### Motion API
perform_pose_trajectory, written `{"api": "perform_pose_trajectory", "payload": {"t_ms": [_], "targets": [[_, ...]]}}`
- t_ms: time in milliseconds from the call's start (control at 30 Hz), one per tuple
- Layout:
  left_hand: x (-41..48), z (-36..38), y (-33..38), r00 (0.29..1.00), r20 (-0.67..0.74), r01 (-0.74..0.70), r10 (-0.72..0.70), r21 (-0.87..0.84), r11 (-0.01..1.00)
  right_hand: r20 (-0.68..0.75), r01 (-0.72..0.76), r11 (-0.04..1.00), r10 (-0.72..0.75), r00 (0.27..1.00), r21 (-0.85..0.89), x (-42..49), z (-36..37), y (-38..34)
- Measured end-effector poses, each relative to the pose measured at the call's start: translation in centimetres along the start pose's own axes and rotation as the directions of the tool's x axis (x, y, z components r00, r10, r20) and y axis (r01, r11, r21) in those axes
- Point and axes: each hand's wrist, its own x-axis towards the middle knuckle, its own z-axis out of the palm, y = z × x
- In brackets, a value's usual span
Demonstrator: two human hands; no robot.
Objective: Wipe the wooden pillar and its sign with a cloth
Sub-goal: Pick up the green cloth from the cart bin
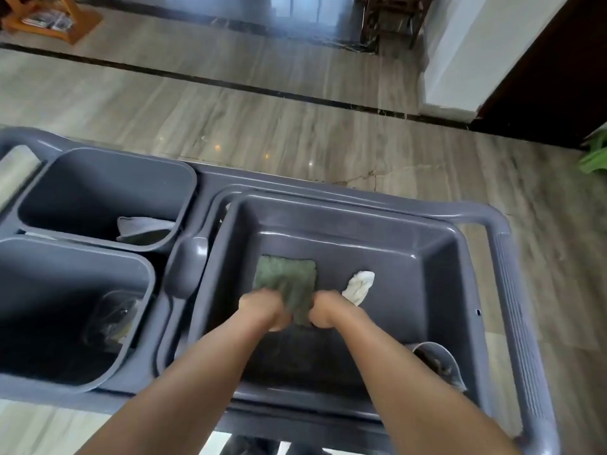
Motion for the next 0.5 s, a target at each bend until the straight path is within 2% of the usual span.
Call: {"api": "perform_pose_trajectory", "payload": {"t_ms": [100, 233, 367, 500], "targets": [[0.5, 1.6, -0.2, 1.000, 0.010, 0.020, -0.020, -0.015, 1.000, -0.031, -0.016, 1.000, 0.017, 0.999, 0.013, 0.5, 1.5, 0.1], [1.1, 2.9, -0.3, 0.996, -0.063, 0.053, -0.059, -0.100, 0.994, -0.138, -0.046, 0.993, 0.061, 0.989, 0.105, 1.4, 2.8, -0.1], [1.9, 3.6, -0.3, 0.964, -0.191, 0.122, -0.182, -0.290, 0.949, -0.235, -0.060, 0.971, 0.115, 0.965, 0.231, 2.0, 3.8, -0.6], [2.8, 4.3, -0.7, 0.921, -0.304, 0.106, -0.242, -0.403, 0.909, -0.323, -0.064, 0.914, 0.207, 0.924, 0.401, 2.5, 5.0, -1.4]]}}
